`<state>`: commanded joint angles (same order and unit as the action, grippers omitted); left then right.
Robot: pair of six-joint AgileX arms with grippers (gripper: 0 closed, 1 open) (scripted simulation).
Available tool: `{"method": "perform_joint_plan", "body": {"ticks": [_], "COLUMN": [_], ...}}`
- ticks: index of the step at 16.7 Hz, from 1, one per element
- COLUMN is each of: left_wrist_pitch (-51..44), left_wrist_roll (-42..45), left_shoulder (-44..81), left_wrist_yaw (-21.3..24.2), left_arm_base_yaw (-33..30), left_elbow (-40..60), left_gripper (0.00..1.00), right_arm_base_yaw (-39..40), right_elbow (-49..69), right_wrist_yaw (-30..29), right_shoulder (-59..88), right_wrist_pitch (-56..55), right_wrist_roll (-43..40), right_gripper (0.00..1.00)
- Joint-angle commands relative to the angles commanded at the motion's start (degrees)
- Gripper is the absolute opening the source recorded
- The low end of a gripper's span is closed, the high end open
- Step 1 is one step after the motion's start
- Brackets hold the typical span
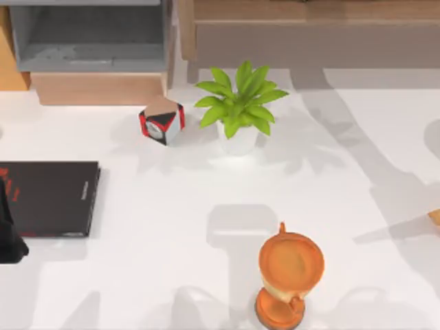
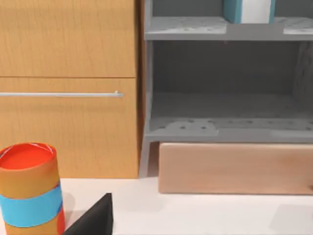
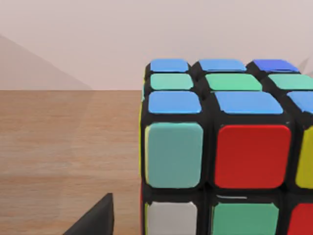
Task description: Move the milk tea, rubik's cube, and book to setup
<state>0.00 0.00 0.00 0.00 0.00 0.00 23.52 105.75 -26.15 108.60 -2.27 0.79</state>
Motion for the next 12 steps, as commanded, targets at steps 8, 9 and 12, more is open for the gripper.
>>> {"method": "perform_joint_plan", "body": {"ticks": [8, 9, 12], "left_wrist_pitch": [0.0, 0.0, 0.0], "left_wrist_roll": [0.0, 0.0, 0.0], "left_shoulder": [0.0, 0.0, 0.0], "left_wrist_yaw": [0.0, 0.0, 0.0], "left_arm_base_yaw": [0.0, 0.0, 0.0], "left_elbow": [0.0, 0.0, 0.0], "left_gripper": [1.0, 1.0, 1.0], "right_arm_base_yaw": [-4.51, -5.35, -8.12], "right_elbow": [-19.91, -23.65, -36.13], "right_wrist_yaw": [4.8, 5.73, 8.86], "right_shoulder": [-20.3, -24.19, -37.21], "right_wrist_pitch": [0.48, 0.54, 0.71], "right_wrist_roll": [-0.04, -0.07, -0.16], "right_gripper": [1.0, 1.0, 1.0]}}
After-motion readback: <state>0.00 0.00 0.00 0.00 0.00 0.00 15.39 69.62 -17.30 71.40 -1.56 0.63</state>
